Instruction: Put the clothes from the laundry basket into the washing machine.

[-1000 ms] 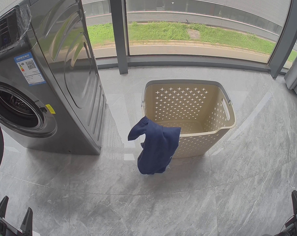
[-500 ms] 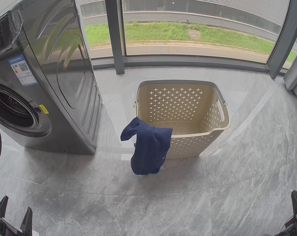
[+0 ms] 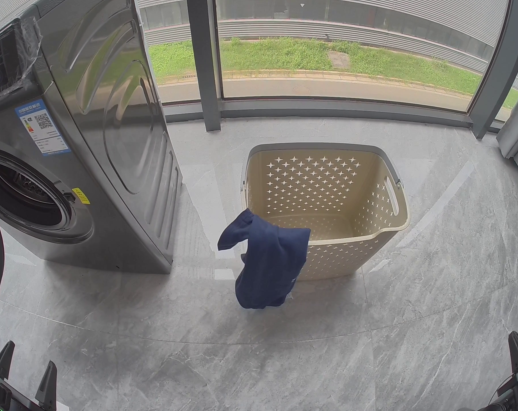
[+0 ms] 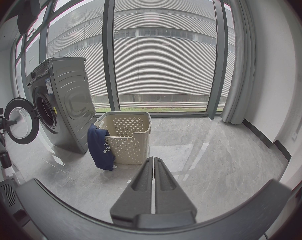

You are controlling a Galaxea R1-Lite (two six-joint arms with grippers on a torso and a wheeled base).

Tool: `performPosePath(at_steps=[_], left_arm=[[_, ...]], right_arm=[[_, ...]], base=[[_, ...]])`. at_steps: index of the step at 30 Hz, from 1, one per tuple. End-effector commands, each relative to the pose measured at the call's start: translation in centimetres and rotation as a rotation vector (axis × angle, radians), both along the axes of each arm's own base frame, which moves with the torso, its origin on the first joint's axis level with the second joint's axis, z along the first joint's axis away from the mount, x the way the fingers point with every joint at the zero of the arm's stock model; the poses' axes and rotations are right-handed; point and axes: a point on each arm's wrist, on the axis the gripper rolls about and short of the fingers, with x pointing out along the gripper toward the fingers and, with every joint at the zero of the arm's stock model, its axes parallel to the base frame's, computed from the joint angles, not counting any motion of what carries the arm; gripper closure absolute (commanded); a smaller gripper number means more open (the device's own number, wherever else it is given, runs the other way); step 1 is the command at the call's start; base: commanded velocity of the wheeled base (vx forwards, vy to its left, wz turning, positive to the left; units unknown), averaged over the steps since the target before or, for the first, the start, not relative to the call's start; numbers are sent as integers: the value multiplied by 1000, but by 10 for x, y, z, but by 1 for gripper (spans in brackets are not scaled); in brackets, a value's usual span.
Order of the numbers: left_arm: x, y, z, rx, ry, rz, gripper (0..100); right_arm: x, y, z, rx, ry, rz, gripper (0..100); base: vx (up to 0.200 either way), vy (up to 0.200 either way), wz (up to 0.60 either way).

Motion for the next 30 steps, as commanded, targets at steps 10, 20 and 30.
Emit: performPosePath(at_steps=[10, 20, 30], left_arm=[[0, 0, -5, 5, 0, 0, 0], [0, 0, -5, 13, 2, 3, 0], [0, 0, -5, 13, 3, 3, 0]], right_arm=[[0, 0, -5, 0, 1, 0, 100], [0, 0, -5, -6, 1, -2, 100], [0, 0, -5, -2, 1, -5, 100]], base=[[0, 0, 0], [0, 0, 0], [0, 0, 0]])
